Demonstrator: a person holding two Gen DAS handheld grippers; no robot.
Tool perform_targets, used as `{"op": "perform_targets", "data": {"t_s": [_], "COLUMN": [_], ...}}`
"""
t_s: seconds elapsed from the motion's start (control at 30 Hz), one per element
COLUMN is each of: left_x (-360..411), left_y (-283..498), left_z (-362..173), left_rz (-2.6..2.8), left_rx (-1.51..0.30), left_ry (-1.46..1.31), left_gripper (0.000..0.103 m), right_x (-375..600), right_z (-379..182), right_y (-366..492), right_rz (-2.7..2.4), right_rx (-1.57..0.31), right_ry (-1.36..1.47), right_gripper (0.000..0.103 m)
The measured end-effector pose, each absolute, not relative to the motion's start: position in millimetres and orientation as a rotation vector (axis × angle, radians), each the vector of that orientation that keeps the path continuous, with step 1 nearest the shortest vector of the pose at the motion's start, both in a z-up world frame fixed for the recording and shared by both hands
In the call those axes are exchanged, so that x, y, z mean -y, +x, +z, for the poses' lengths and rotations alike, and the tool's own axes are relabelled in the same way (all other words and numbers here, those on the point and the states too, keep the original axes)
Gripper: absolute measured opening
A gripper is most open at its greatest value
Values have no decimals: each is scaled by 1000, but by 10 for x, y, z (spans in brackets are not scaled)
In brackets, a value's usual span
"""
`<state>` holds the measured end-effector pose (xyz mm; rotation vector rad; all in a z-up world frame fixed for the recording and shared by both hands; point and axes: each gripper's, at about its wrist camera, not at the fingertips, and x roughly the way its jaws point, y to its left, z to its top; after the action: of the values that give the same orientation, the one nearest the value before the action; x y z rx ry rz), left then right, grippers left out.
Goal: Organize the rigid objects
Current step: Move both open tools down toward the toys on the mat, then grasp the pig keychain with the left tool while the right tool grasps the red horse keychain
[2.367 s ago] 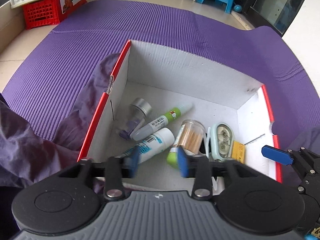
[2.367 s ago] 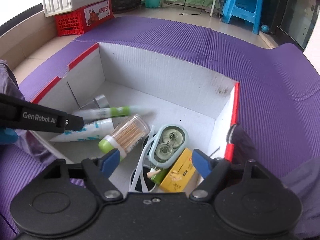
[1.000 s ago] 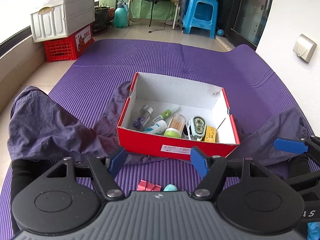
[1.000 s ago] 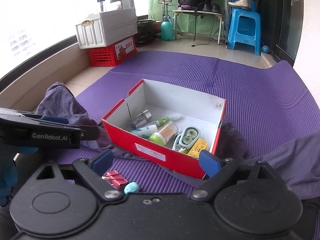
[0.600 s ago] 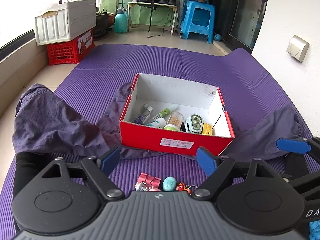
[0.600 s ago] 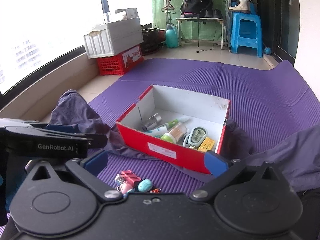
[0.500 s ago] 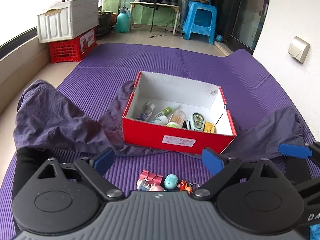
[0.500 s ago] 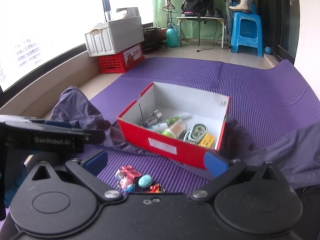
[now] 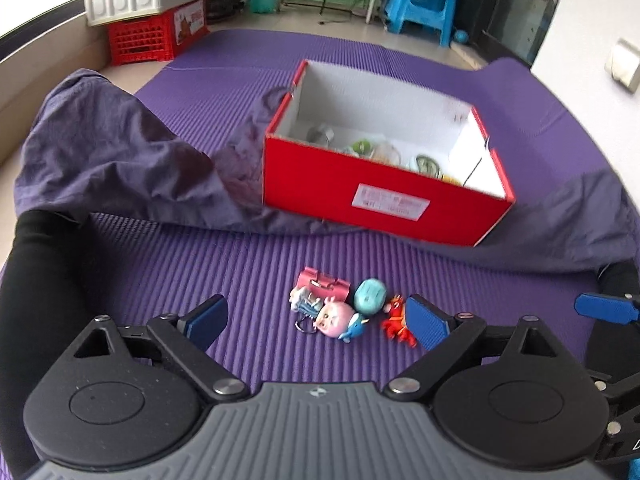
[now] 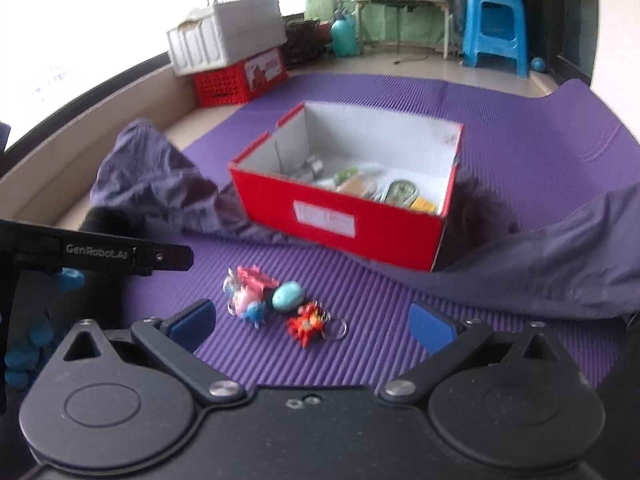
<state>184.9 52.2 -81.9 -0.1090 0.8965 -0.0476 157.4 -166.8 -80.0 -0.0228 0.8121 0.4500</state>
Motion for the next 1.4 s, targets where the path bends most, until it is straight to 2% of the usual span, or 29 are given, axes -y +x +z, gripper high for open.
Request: {"op": "perform_targets", "data": {"t_s": [0.2, 0.6, 0.9, 1.23, 1.4], "left_x": [-522, -429, -382, -429, -439], "left_y": [1970, 2222, 2386, 2468, 2464], "left_z": [-1204, -1634, -1788, -1873, -1880], "left_rz": [-16, -40, -123, -162, -160], "left_rx": [-969, -1038, -1040, -1057, -1045], "left_ry": [-100, -61, -18, -24, -32], "left_gripper": [96, 96, 96, 96, 95], "right_x": [1617, 1308, 1172, 1089, 1029], "right_z": [-1141, -1622, -1813, -1951, -1975], "right_y": [1720, 1909, 2091, 2242, 2264], "right_rz": [461, 520, 553, 570, 573], "right_rx": [-900, -981, -1001, -996, -978], "right_ry": [-50, -125, -141, -152, -180], "right_gripper": [99, 83, 77, 60, 59]}}
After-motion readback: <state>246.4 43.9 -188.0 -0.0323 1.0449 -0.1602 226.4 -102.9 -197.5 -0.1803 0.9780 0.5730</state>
